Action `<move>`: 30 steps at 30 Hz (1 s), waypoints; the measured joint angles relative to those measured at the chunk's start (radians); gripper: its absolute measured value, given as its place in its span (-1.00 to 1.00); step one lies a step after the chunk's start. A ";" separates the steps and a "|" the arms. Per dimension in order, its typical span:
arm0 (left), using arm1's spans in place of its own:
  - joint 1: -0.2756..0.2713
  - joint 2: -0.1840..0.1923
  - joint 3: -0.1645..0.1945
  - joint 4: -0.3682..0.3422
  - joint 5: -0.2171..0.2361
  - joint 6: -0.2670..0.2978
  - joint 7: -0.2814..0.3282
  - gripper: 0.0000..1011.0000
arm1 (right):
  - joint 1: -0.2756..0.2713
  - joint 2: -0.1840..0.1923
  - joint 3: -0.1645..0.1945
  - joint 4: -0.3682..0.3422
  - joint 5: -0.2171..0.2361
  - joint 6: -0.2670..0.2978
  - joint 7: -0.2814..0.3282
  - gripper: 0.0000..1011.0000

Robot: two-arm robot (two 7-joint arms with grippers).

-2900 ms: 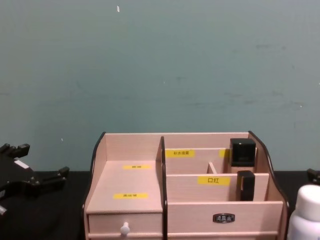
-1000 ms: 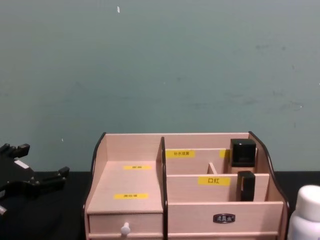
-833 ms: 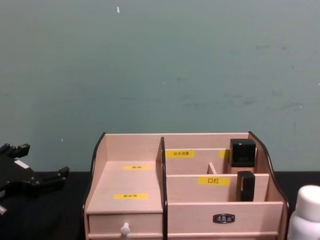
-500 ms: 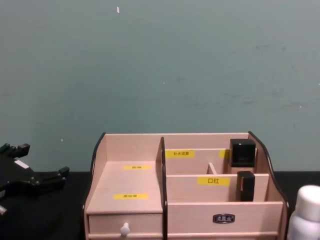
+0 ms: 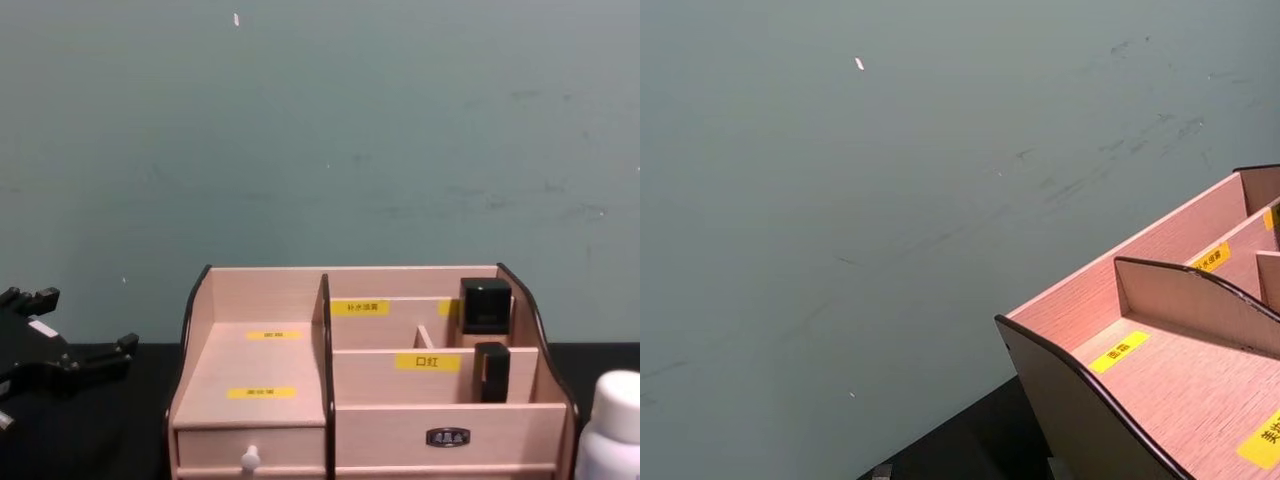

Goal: Pick up the facial cleanser and watermelon frost from the table and place them into the tiered storage box.

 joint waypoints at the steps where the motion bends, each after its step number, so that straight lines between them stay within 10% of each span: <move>1: 0.000 0.000 0.000 0.000 0.000 0.000 0.000 0.98 | 0.004 -0.004 -0.005 0.006 -0.001 0.003 0.003 0.98; 30: 0.000 0.000 0.000 0.000 0.000 0.000 0.000 0.98 | 0.200 -0.164 -0.108 0.222 -0.087 0.061 0.117 0.98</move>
